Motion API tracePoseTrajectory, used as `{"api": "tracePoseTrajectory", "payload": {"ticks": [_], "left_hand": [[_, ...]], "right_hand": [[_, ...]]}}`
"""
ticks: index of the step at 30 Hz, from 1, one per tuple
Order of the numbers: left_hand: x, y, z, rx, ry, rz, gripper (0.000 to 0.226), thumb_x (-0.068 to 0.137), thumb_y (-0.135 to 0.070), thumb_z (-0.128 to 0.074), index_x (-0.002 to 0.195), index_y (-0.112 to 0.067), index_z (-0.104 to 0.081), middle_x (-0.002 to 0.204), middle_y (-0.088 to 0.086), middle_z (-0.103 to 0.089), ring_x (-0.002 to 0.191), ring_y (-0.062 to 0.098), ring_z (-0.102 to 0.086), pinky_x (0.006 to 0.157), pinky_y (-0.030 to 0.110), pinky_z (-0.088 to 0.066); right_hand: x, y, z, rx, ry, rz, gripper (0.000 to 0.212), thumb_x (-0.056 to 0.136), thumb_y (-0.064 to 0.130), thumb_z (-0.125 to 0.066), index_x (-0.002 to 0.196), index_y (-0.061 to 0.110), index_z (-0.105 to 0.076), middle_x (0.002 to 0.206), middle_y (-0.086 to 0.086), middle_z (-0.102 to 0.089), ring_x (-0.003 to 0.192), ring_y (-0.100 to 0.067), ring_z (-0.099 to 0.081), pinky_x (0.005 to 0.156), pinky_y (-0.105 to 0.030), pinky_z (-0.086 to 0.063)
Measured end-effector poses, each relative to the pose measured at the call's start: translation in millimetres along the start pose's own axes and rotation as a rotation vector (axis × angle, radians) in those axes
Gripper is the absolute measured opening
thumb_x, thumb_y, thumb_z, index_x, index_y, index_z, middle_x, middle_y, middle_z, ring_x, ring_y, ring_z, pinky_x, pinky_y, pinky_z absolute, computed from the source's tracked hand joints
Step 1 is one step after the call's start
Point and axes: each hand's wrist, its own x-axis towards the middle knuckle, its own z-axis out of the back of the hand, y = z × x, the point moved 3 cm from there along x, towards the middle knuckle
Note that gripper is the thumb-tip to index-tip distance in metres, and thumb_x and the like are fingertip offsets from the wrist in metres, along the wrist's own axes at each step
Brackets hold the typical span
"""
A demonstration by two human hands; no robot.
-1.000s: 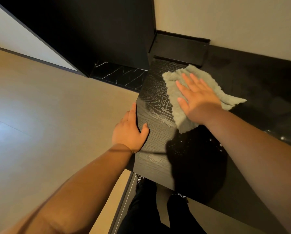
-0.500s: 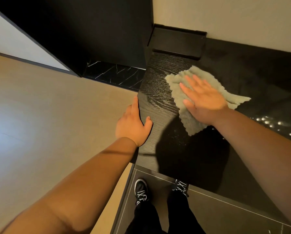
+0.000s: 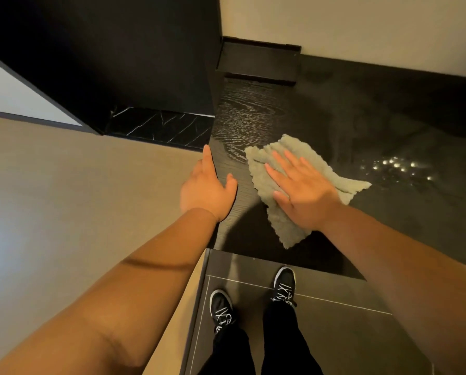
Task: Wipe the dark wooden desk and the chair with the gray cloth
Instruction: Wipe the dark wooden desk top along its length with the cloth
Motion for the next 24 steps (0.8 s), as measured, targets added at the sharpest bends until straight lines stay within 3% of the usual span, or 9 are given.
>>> {"api": "tracePoseTrajectory", "payload": {"ticks": [3, 7, 13, 18, 21, 24], "left_hand": [[0.5, -1.4, 0.5, 0.002, -0.002, 0.006, 0.086, 0.099, -0.055, -0.046, 0.168, -0.024, -0.005, 0.147, 0.006, -0.053, 0.120, 0.027, -0.060, 0.088, 0.043, -0.053], [-0.2, -1.6, 1.7, -0.012, 0.038, -0.003, 0.086, 0.100, -0.056, -0.046, 0.168, -0.024, -0.004, 0.155, 0.005, -0.045, 0.126, 0.028, -0.057, 0.091, 0.043, -0.052], [-13.6, -1.2, 5.5, 0.122, 0.086, -0.151, 0.090, 0.100, -0.060, -0.044, 0.168, -0.016, -0.004, 0.173, 0.015, -0.012, 0.154, 0.033, -0.028, 0.122, 0.046, -0.032], [-50.4, 20.9, -1.3, 0.141, 0.096, -0.183, 0.091, 0.097, -0.066, -0.041, 0.168, -0.021, -0.004, 0.171, 0.017, -0.011, 0.151, 0.036, -0.030, 0.122, 0.049, -0.035], [-52.1, 20.1, -2.5, 0.125, 0.079, -0.157, 0.090, 0.097, -0.065, -0.044, 0.167, -0.025, -0.006, 0.170, 0.016, -0.015, 0.149, 0.036, -0.032, 0.120, 0.050, -0.038], [-50.0, 19.1, -2.3, 0.113, 0.087, -0.130, 0.090, 0.096, -0.064, -0.046, 0.167, -0.028, -0.005, 0.170, 0.014, -0.015, 0.147, 0.035, -0.036, 0.115, 0.050, -0.042]], "right_hand": [[21.5, -20.1, 2.7, -0.010, 0.070, -0.164, 0.063, 0.110, 0.049, -0.022, 0.168, 0.024, -0.015, 0.176, -0.004, 0.000, 0.162, -0.021, 0.006, 0.130, -0.050, -0.009], [21.6, -13.0, -3.3, -0.021, -0.015, -0.272, 0.065, 0.109, 0.048, -0.024, 0.166, 0.016, -0.026, 0.175, -0.012, -0.010, 0.162, -0.030, -0.005, 0.130, -0.052, -0.013], [-34.8, 34.9, -20.8, 0.004, -0.044, -0.114, 0.069, 0.108, 0.053, -0.035, 0.165, 0.015, -0.030, 0.175, -0.011, -0.009, 0.163, -0.029, -0.001, 0.130, -0.053, -0.012], [-9.8, 22.3, -9.8, -0.017, 0.140, -0.130, 0.080, 0.100, 0.066, -0.029, 0.168, 0.029, -0.009, 0.175, 0.000, 0.014, 0.159, -0.017, 0.021, 0.131, -0.045, 0.004], [7.0, 13.1, -5.5, -0.021, 0.096, -0.217, 0.079, 0.102, 0.066, -0.024, 0.168, 0.026, -0.012, 0.176, -0.002, 0.010, 0.161, -0.019, 0.015, 0.131, -0.043, 0.005], [-3.2, 27.5, -11.2, 0.028, 0.050, -0.290, 0.076, 0.104, 0.060, -0.032, 0.168, 0.023, -0.015, 0.176, -0.007, 0.005, 0.162, -0.023, 0.012, 0.131, -0.045, 0.001]]}}
